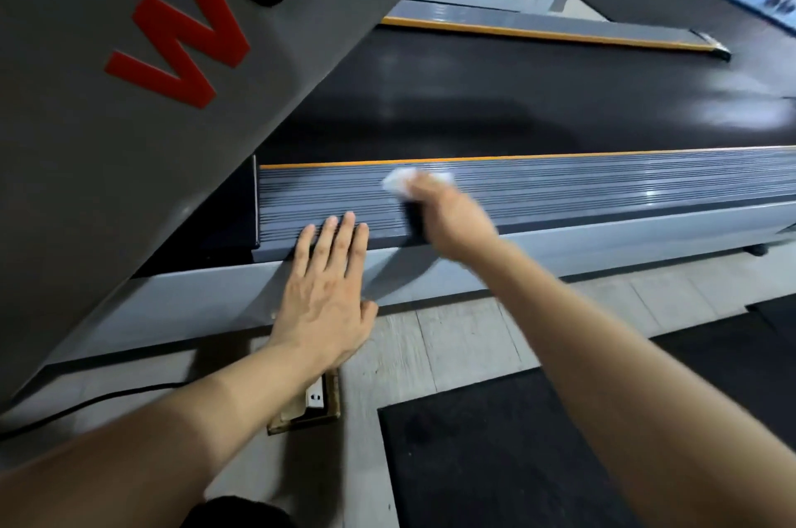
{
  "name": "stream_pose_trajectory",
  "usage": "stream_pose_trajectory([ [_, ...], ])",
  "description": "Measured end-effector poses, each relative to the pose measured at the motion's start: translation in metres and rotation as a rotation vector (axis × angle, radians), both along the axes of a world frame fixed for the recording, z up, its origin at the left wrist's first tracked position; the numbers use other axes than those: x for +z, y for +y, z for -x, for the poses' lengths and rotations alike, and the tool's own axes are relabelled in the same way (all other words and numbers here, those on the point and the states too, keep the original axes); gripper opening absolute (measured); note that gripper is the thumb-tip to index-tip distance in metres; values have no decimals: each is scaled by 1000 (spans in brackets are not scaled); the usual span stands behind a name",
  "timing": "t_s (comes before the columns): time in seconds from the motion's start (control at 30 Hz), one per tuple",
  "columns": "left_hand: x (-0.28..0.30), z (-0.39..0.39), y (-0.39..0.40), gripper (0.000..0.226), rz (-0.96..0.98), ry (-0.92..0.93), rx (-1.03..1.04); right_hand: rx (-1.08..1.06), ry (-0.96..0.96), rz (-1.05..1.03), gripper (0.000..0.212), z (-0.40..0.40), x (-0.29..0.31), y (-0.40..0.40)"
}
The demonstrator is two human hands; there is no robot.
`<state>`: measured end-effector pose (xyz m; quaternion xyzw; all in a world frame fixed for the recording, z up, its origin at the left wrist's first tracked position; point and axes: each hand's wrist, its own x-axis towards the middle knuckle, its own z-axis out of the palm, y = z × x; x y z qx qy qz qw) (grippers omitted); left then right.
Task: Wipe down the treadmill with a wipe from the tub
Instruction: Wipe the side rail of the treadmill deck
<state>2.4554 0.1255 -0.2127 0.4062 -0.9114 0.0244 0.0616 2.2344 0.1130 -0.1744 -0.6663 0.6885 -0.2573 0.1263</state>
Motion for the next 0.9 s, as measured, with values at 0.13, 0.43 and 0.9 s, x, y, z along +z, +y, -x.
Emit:
stream_pose_trajectory([
  [0.13,-4,7,2,84,15,23,41,170,120,42,53,-24,-20,27],
  [0.43,-5,38,5,82,-2,54,-51,-513,169,67,66,98,-30,75],
  [0.9,-13,99,4,80,60,36,-82,-462,160,93,68,173,-32,84],
])
